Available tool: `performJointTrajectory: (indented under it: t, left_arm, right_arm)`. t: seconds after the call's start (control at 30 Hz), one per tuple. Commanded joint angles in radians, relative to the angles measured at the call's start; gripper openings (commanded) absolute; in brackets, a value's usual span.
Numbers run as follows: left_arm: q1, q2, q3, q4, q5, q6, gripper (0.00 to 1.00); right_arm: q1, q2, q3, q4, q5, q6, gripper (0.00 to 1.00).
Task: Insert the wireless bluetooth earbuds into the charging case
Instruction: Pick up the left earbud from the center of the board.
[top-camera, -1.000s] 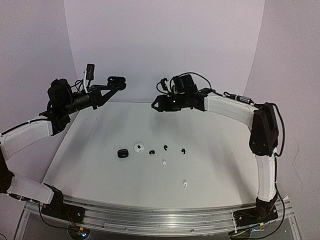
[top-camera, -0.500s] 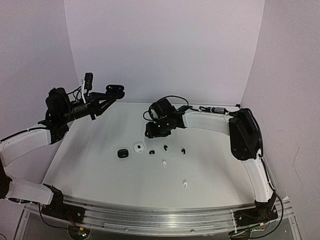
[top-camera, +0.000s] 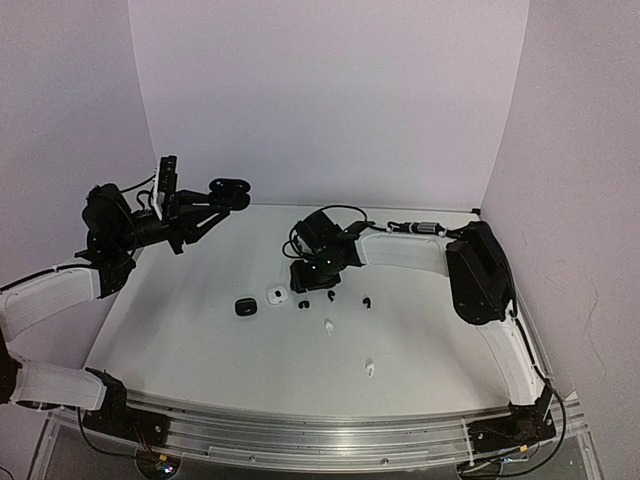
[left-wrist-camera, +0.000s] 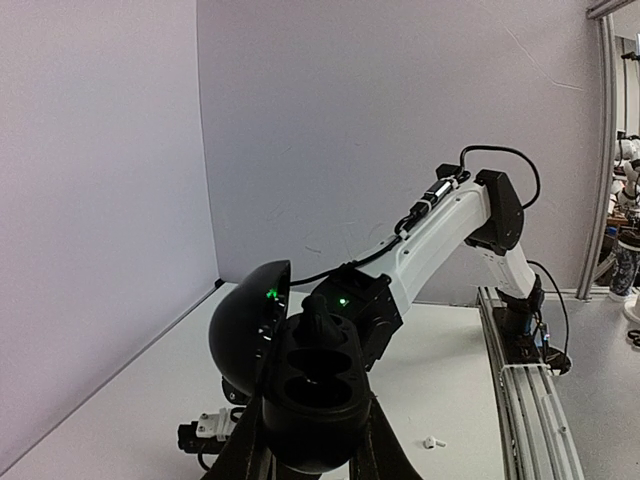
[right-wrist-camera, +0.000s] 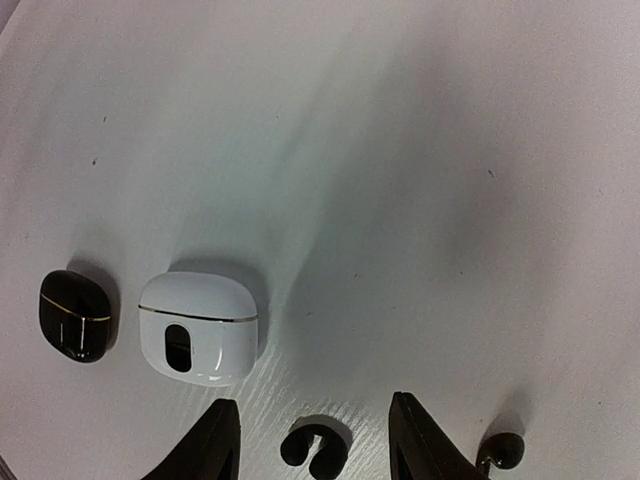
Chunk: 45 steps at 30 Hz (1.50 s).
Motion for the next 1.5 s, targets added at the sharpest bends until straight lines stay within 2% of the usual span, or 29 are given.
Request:
performJointTrajectory:
  t: [0.0,0.53,0.7,0.97,1.23,1.47]
  left_arm:
    - [0.006,-0.029,0.009,0.051,0.061,-0.011,0.0]
    - [0.006,-0.039,0.012,0.009,0.048,0.0,0.0]
    - [0.006,-0.046,0.008,0.005,0.031,-0.003,0.0]
    - [0.006,-0.044,0.011,-0.005,0.017,0.005,0.0]
    - [0.006,-0.041,0.02,-0.012,0.014,0.003,0.0]
    - [0.005,-0.039,0.026,-0.023,0.01,0.009,0.0]
  right_arm:
    - [0.006,0.015,0.035,-0.017,0.01,0.011,0.49]
    - [0.017,0.027,0.054,-0.099,0.045,-0.036,0.45]
    - [0.017,0.042,0.069,-0.119,0.038,-0.038,0.37]
    - [0.022,0.044,0.046,-0.139,0.027,-0.045,0.33]
    - [0.023,0.082,0.089,-0.144,0.038,-0.047,0.29]
    - [0.027,0.054,0.043,-0.149,0.043,-0.047,0.27]
